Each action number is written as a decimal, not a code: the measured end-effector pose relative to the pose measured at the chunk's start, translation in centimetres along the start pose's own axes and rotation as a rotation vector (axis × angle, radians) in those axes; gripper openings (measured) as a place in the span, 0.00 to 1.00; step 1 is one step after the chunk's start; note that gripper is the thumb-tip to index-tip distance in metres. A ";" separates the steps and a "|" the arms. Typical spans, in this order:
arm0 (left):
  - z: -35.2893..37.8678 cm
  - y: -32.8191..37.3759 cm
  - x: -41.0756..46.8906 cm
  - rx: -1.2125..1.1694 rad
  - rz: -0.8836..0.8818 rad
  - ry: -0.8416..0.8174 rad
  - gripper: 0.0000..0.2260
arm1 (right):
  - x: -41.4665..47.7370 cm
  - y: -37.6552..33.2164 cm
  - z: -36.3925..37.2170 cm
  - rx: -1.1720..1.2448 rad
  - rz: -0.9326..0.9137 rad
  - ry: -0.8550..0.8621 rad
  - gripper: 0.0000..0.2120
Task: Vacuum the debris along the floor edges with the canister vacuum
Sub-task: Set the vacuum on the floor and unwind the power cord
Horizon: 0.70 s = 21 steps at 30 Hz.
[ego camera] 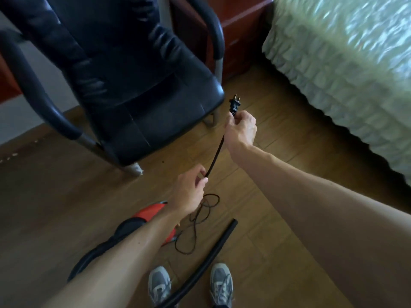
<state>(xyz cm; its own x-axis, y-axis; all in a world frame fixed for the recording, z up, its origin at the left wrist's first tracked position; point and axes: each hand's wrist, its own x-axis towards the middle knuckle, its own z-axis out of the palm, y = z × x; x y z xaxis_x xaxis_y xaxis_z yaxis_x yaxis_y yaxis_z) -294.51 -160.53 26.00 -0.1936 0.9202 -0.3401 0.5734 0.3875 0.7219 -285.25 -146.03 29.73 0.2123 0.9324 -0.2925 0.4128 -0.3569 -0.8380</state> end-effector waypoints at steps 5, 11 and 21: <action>-1.8 8.1 0.8 -0.068 0.047 0.009 0.03 | 2.0 -6.2 -6.6 0.042 -0.065 0.043 0.11; -5.3 16.6 1.0 -0.173 0.152 0.020 0.08 | 2.7 -14.2 -13.4 0.092 -0.222 0.117 0.07; -14.3 27.8 -3.3 -0.268 0.373 0.002 0.09 | -1.4 -26.8 -21.7 0.142 -0.413 0.174 0.05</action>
<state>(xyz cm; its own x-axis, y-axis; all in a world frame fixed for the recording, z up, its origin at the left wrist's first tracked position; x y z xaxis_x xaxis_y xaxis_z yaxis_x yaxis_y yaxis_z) -289.32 -152.02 55.86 -0.0144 0.9996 -0.0262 0.3782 0.0297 0.9253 -277.43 -138.99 62.63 0.2062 0.9669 0.1500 0.3708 0.0646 -0.9265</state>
